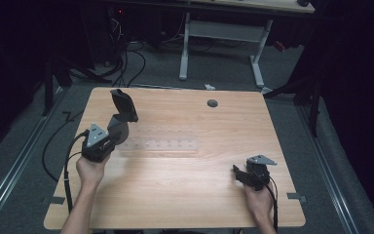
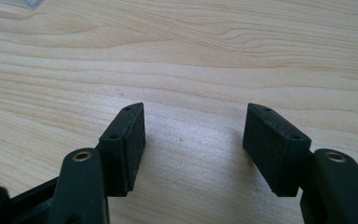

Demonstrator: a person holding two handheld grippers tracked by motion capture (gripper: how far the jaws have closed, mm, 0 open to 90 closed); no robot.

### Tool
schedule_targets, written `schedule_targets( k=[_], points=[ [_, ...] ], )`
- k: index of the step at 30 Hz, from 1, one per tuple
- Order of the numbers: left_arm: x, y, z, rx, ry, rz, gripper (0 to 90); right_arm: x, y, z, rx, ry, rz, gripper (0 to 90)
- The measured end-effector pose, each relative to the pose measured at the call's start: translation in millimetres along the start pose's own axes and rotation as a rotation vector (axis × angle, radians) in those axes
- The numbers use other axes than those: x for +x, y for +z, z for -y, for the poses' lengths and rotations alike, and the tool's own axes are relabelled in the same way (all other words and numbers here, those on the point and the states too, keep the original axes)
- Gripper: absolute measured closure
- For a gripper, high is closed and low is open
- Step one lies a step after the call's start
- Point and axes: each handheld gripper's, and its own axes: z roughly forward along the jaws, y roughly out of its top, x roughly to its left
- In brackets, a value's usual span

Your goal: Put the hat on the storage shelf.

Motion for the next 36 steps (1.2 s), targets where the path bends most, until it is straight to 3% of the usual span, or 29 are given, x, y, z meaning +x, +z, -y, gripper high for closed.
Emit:
schedule_targets(
  k=[15, 30, 36],
  points=[
    [4.6, 4.4, 16.0, 0.021, -0.013, -0.023, 86.8, 0.1, -0.1, 0.0, 0.001, -0.003, -0.001, 39.4],
    [2.3, 3.7, 18.9, 0.058, -0.003, -0.036, 84.9, 0.3, -0.1, 0.0, 0.001, -0.005, -0.004, 39.1],
    [2.1, 3.2, 19.3, 0.034, -0.017, -0.044, 81.7, 0.3, 0.1, 0.0, 0.000, -0.007, -0.006, 39.0]
  ],
)
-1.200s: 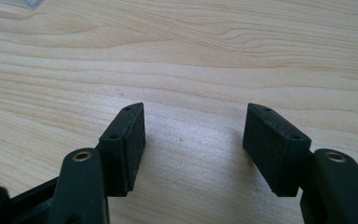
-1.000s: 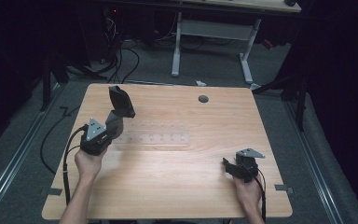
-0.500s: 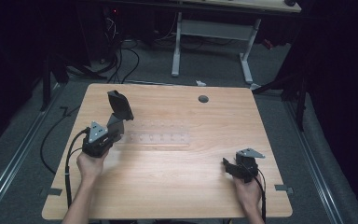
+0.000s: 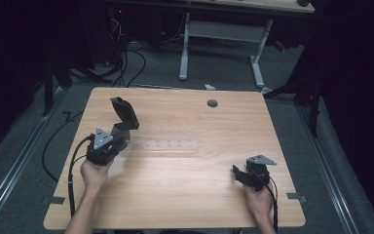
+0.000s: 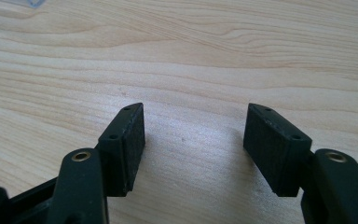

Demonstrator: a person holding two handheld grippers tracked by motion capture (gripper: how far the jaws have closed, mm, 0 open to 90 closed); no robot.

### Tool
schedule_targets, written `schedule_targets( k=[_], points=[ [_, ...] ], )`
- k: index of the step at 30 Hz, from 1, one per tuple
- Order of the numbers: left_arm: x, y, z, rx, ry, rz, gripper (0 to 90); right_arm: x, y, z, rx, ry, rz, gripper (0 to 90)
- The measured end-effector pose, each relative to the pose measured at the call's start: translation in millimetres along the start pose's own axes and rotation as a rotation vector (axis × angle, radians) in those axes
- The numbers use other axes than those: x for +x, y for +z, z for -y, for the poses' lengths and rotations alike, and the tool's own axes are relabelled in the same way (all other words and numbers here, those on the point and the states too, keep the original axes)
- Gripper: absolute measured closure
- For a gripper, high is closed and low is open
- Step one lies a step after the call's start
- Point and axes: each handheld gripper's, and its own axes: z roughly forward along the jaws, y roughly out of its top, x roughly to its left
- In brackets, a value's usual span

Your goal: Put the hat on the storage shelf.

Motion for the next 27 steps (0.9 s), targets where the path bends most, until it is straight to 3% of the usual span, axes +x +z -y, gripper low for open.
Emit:
schedule_targets(
  k=[6, 15, 22, 27],
  points=[
    [4.5, -2.9, -1.1, 0.013, -0.033, -0.021, 76.6, 0.1, 0.1, 0.0, -0.001, 0.000, 0.000, 38.7],
    [6.5, -6.5, -1.1, 0.033, -0.067, -0.053, 50.0, 0.5, 0.0, 0.0, 0.000, 0.003, 0.000, 38.4],
    [9.9, -16.1, -4.2, 0.035, -0.127, -0.045, 42.1, 0.7, 0.1, -0.1, 0.001, 0.004, 0.000, 38.1],
    [12.2, -23.1, -3.8, 0.042, -0.140, -0.048, 39.8, 0.7, 0.1, -0.1, 0.001, 0.004, 0.000, 38.0]
  ],
)
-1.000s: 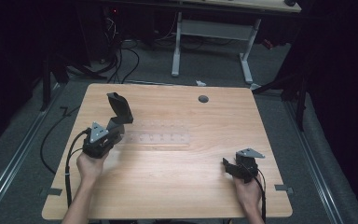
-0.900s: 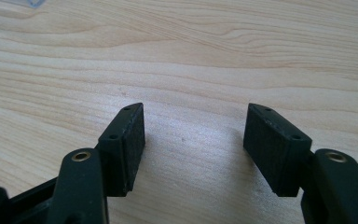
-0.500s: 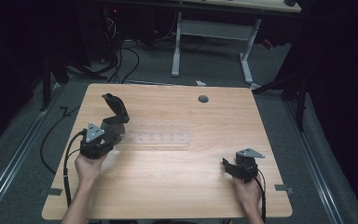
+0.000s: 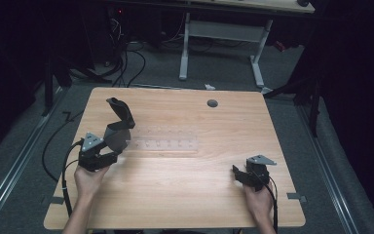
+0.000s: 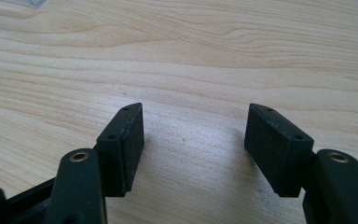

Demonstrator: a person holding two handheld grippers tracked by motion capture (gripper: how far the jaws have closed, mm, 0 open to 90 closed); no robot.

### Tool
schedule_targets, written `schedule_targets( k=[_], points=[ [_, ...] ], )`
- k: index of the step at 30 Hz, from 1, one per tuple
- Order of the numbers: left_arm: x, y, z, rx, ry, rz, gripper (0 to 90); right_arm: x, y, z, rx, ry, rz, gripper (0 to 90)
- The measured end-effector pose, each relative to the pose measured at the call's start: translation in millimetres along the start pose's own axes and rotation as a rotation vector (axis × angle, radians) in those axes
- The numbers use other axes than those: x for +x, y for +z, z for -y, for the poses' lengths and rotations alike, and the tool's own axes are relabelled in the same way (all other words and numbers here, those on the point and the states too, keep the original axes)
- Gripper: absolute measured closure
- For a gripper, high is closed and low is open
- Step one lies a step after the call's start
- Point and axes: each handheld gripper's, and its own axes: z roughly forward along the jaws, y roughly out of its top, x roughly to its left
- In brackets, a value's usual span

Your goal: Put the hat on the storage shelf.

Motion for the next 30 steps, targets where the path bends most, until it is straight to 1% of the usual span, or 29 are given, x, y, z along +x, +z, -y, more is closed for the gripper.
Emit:
schedule_targets(
  k=[6, 8, 12, 16, 25, 28, 30],
  points=[
    [3.2, -8.3, 3.8, 0.013, -0.022, 0.004, 38.1, 0.1, 0.1, -0.2, 0.002, -0.001, 0.000, 37.7],
    [5.0, -11.4, 4.9, 0.023, -0.014, 0.002, 37.8, 0.2, 0.2, -0.4, 0.003, -0.001, 0.000, 37.4],
    [8.6, -18.4, 6.0, 0.025, -0.033, -0.002, 37.3, 0.5, 0.8, -0.7, 0.002, -0.003, -0.002, 36.9],
    [11.4, -24.2, 10.5, 0.038, -0.043, -0.006, 37.0, 0.5, 0.8, -0.8, 0.002, -0.002, -0.002, 36.8],
    [10.8, -34.3, 22.9, 0.061, -0.064, 0.011, 37.1, 0.7, 1.0, -1.0, 0.004, -0.001, -0.002, 36.7],
    [8.2, -35.8, 26.7, 0.069, -0.069, 0.021, 37.2, 0.6, 1.1, -1.1, 0.004, -0.003, -0.001, 36.6],
    [5.3, -36.4, 30.1, 0.066, -0.073, 0.031, 37.5, 0.6, 1.1, -1.1, 0.004, -0.003, -0.001, 36.7]
  ],
)
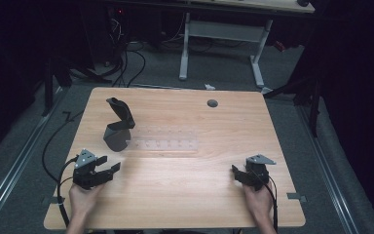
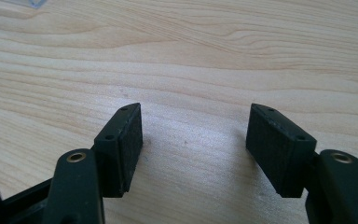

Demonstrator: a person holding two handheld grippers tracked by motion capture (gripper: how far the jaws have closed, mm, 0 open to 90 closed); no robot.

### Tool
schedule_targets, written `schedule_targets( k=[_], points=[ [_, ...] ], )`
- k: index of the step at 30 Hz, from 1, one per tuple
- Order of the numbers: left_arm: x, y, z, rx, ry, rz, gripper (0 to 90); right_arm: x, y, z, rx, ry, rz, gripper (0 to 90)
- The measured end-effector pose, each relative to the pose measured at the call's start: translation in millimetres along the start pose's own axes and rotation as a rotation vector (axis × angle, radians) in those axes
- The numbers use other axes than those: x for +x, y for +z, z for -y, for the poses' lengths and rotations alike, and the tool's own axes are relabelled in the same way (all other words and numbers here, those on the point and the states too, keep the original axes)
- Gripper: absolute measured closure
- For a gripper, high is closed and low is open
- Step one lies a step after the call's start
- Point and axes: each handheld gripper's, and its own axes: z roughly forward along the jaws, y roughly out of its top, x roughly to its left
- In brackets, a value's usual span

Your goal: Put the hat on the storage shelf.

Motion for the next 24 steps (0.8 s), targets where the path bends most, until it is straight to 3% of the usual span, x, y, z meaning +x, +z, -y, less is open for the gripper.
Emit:
schedule_targets(
  k=[16, 24],
  points=[
    [-17.1, 2.7, 24.1, 0.045, 0.002, 0.039, 38.3, 0.0, 0.0, 0.0, 0.000, 0.000, 0.000, 36.6],
    [-24.1, 7.7, 35.6, 0.086, 0.032, 0.050, 38.2, 0.0, 0.0, 0.0, 0.000, 0.000, 0.000, 36.6]
  ],
)
